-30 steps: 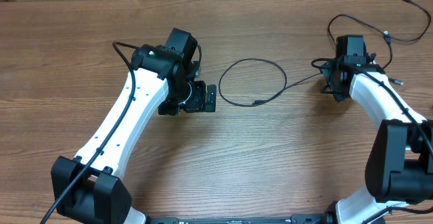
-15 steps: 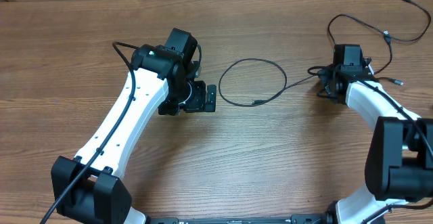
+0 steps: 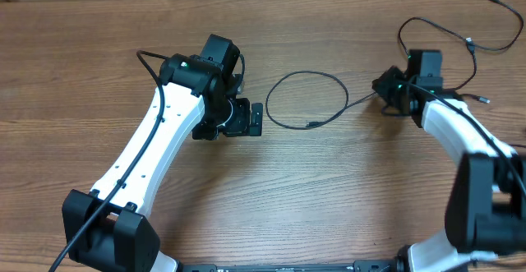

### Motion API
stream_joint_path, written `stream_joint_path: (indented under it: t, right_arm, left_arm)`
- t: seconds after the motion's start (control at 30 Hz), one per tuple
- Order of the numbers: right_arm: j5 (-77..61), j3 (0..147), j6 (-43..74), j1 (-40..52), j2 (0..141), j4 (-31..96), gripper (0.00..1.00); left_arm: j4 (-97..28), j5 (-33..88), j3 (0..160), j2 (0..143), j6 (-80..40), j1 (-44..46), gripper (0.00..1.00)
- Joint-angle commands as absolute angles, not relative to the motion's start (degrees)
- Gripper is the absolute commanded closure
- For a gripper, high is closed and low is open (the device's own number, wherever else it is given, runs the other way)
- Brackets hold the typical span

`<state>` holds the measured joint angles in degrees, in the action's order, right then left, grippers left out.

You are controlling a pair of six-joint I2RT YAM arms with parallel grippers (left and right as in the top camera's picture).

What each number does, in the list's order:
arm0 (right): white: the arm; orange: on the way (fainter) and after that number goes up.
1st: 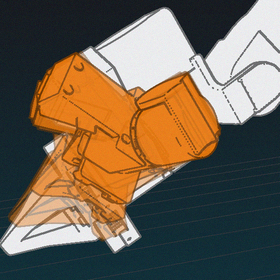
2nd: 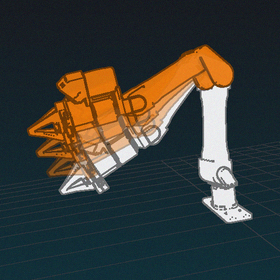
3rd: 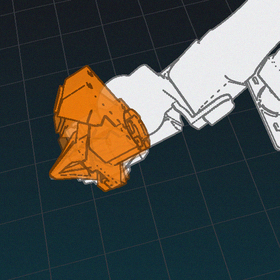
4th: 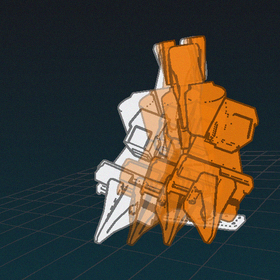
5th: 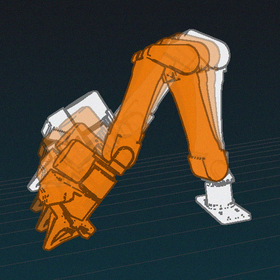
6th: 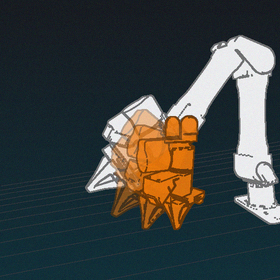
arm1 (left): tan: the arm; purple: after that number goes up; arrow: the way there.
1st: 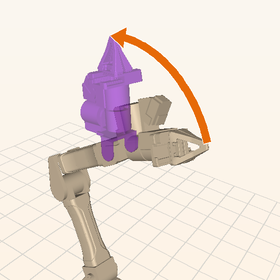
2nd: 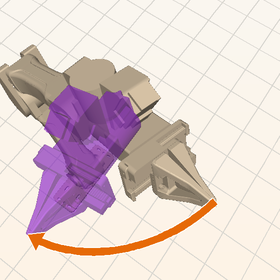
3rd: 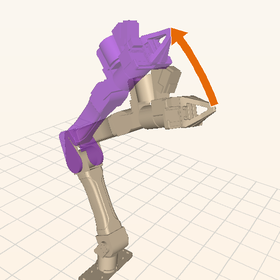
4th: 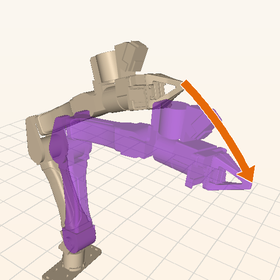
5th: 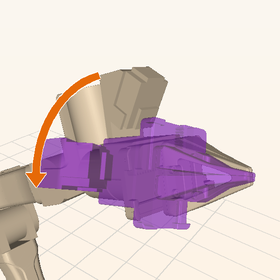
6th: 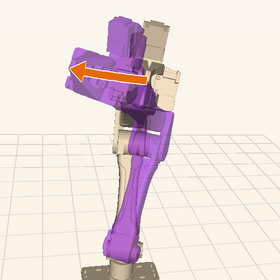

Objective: Untangle cables

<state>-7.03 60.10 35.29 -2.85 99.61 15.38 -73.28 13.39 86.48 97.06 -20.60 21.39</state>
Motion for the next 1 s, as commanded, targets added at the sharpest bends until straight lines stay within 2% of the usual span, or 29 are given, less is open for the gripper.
stream_joint_path:
  t: [0.0,0.03,0.13,0.17,0.2,0.23,0.4,0.57,0.63,0.67,0.73,0.8,0.97]
  right_arm:
    - [-9.58,63.18,30.76,-2.76,92.47,14.79,0.58]
    - [-9.06,63.18,33.19,-3.01,92.07,15.09,0.32]
    - [-8.05,63.11,34.48,-3.01,93.08,16.1,0.32]
    - [-6.7,63.09,34.76,-2.68,93.93,16.93,0.26]
    - [-4.36,63.07,36.32,-2.35,95.11,18.15,0.05]
    - [-2.39,63.07,37.95,-2.15,96.07,19.09,0.0]
    - [2.52,63.07,47.22,-1.85,102.56,21.76,0.0]
    - [2.5,63.07,49.93,-1.87,109.14,16.19,0.0]
    - [2.28,63.07,49.91,-1.58,111.5,13.58,0.11]
    - [2.26,63.07,49.93,-1.48,112.64,12.67,0.24]
    - [1.56,63.07,49.91,-1.45,114.06,11.75,0.75]
    - [0.93,63.09,49.82,-1.45,114.13,11.49,0.96]
    - [-0.34,63.92,44.07,-1.45,108.16,10.28,0.96]
  left_arm:
    - [-73.19,13.08,86.46,96.86,-19.29,21.76,0.0]
    - [-73.21,13.08,86.46,96.86,-19.29,21.76,0.0]
    - [-73.19,13.08,86.46,96.86,-19.29,21.76,0.01]
    - [-73.19,13.08,86.46,96.86,-19.29,21.76,0.01]
    - [-73.19,13.08,86.46,96.86,-19.29,21.78,0.0]
    - [-73.19,13.08,86.46,96.86,-19.29,21.76,0.01]
    - [-73.21,13.08,86.46,96.86,-19.29,21.78,0.01]
    - [-73.19,13.08,86.46,96.86,-19.29,21.76,0.01]
    - [-73.19,13.1,86.46,96.86,-19.29,21.76,0.01]
    - [-73.21,13.08,86.46,96.86,-19.29,21.78,0.01]
    - [-73.19,13.08,86.46,96.86,-19.29,21.76,0.01]
    - [-73.19,13.08,86.46,96.86,-19.29,21.76,0.0]
    - [-73.21,13.08,86.46,96.86,-19.29,21.76,0.0]
